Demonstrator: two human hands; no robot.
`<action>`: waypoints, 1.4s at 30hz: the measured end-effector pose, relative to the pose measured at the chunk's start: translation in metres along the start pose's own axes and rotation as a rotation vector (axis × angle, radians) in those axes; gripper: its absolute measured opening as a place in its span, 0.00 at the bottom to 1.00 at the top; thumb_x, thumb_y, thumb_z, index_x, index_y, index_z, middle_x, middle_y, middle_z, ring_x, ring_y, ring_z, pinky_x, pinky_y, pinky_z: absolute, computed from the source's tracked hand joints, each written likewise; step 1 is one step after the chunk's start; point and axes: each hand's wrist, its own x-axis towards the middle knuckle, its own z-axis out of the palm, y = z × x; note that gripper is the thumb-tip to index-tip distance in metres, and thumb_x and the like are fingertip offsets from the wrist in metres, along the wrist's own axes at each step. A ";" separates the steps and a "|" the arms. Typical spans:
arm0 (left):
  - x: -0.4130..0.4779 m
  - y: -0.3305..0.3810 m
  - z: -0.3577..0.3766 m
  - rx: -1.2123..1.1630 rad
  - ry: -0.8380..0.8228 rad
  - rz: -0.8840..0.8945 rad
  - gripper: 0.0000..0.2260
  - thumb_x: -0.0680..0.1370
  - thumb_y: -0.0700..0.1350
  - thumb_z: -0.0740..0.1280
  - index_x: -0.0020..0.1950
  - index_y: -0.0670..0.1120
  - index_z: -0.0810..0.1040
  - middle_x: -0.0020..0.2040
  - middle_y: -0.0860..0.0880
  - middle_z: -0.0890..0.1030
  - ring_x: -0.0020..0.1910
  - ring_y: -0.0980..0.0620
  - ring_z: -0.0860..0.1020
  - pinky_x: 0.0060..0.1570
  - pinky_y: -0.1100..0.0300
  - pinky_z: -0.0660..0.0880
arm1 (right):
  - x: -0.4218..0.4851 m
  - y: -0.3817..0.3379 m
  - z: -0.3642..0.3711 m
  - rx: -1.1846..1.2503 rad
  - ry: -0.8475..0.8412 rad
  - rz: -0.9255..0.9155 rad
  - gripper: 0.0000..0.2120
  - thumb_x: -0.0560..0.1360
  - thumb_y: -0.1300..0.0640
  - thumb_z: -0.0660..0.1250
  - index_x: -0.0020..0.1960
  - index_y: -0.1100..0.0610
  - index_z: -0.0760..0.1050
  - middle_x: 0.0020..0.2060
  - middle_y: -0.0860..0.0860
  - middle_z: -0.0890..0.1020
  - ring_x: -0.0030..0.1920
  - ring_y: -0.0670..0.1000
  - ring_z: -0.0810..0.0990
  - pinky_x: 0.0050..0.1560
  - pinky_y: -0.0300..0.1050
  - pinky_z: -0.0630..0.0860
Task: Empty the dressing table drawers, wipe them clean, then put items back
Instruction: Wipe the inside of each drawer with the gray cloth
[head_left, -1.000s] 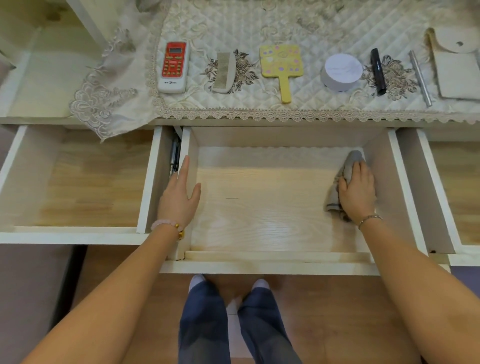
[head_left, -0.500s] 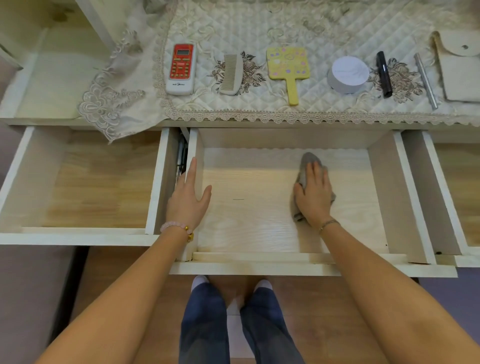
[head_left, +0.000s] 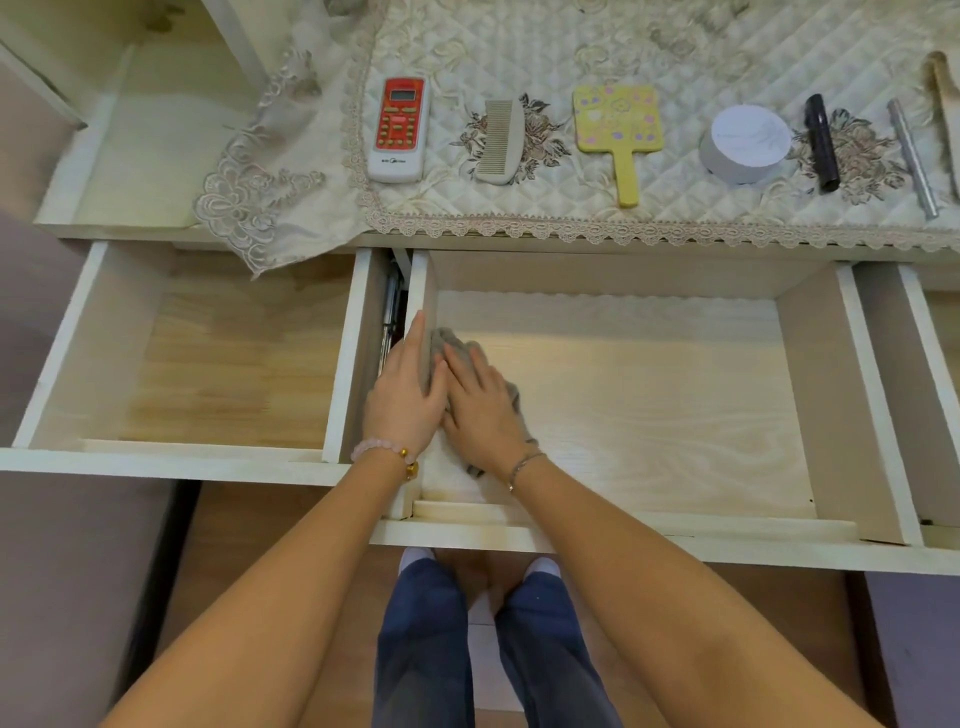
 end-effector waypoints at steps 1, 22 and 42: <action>0.000 0.000 0.000 0.000 0.003 0.000 0.26 0.81 0.51 0.56 0.76 0.56 0.49 0.74 0.50 0.63 0.69 0.49 0.66 0.61 0.55 0.66 | -0.002 -0.002 0.003 0.006 -0.016 -0.018 0.28 0.77 0.49 0.48 0.75 0.58 0.55 0.75 0.53 0.57 0.75 0.60 0.50 0.72 0.57 0.55; -0.004 0.004 -0.005 0.075 -0.068 -0.035 0.27 0.81 0.49 0.55 0.77 0.57 0.46 0.76 0.49 0.59 0.68 0.44 0.67 0.60 0.51 0.68 | -0.109 0.162 -0.082 -0.212 -0.118 0.152 0.28 0.77 0.49 0.48 0.74 0.63 0.57 0.74 0.59 0.59 0.73 0.62 0.57 0.70 0.57 0.64; -0.004 0.009 -0.005 0.101 -0.049 -0.053 0.27 0.81 0.50 0.56 0.77 0.55 0.47 0.75 0.48 0.61 0.65 0.42 0.70 0.57 0.50 0.70 | -0.130 0.160 -0.078 0.068 -0.174 0.260 0.28 0.79 0.59 0.59 0.76 0.54 0.51 0.76 0.49 0.48 0.76 0.56 0.41 0.74 0.57 0.48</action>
